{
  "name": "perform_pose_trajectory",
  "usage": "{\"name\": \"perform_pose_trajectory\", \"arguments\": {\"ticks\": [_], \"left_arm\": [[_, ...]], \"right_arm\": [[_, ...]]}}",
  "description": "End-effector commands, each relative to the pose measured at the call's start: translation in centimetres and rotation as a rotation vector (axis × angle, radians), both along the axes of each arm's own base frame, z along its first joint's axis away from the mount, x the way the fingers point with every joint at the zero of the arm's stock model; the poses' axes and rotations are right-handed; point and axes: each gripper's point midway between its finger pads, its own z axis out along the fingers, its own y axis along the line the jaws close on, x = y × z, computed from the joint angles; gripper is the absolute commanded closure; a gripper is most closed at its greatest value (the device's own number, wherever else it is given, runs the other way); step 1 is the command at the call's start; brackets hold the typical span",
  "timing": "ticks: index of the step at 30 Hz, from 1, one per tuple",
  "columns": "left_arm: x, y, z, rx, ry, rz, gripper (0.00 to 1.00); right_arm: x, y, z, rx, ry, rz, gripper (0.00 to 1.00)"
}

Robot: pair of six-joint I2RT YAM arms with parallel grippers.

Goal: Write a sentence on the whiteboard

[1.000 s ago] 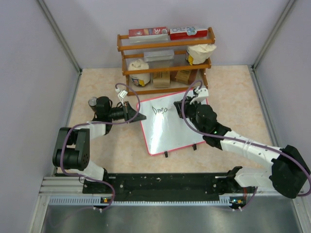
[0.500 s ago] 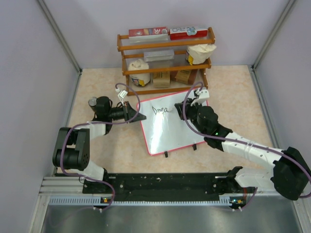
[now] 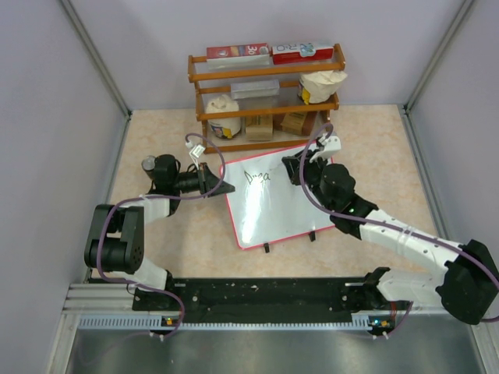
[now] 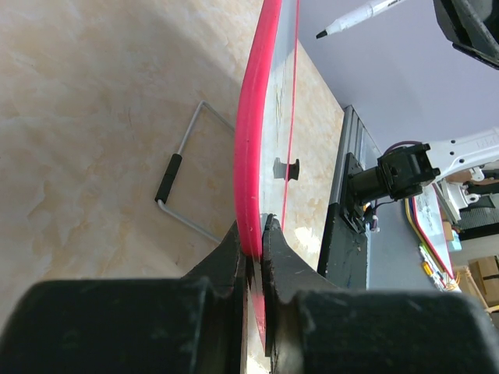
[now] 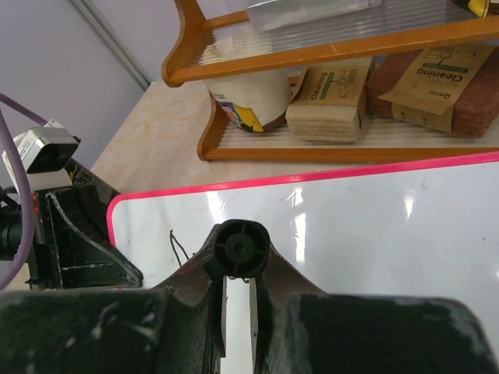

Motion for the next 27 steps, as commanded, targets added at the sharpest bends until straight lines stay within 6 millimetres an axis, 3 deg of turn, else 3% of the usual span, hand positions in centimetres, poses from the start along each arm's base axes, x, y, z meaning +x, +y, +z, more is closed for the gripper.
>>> {"name": "perform_pose_trajectory", "arguments": {"ticks": [1,13,27], "left_arm": [[0.7,-0.3,-1.3,0.066,-0.163,-0.013,1.00],[0.8,-0.3,-1.4,0.068,-0.163,-0.012,1.00],[0.8,-0.3,-1.5,0.069,-0.158,-0.013,1.00]], "right_arm": [[0.9,-0.4,3.6,0.041,-0.069,-0.019,1.00],[1.6,-0.5,0.2,0.003,-0.004,-0.026,1.00],[0.6,-0.6,-3.4,-0.034,0.068,-0.004,1.00]]}}
